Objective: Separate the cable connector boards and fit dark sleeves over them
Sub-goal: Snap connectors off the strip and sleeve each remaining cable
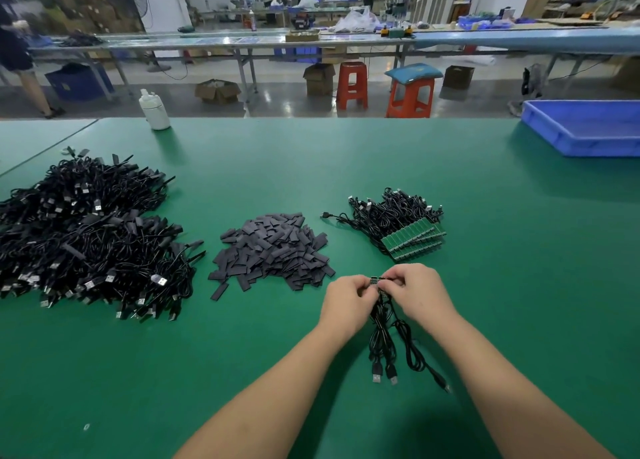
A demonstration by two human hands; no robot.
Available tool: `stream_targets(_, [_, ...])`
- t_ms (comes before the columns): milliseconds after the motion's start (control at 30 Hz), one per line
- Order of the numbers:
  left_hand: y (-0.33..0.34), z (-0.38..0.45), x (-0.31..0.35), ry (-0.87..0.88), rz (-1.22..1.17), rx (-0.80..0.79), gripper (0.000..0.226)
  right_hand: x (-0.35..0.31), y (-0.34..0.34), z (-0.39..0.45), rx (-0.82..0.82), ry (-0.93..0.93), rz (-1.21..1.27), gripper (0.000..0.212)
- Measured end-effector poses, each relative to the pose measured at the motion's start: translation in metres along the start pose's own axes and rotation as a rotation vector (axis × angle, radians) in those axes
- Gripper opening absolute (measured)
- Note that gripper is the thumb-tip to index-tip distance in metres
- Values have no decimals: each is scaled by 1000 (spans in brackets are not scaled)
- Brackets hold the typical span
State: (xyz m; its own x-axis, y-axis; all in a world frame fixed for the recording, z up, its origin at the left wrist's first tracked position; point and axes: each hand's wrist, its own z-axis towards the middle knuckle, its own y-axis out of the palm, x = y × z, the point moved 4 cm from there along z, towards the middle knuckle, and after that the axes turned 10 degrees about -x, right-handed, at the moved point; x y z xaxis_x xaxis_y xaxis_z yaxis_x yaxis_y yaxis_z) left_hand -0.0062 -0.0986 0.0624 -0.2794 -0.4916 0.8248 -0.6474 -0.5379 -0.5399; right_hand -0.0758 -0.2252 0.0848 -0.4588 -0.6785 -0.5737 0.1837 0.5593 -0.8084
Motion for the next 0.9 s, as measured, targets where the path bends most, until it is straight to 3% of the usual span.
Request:
stream_targets(633, [1,1,3,6,127,90,44,-6,7,-5,157,66,-9,13])
stream_targets(900, [4,0,5,-4,156,109,30,-1,8,-5,163,77,-5,13])
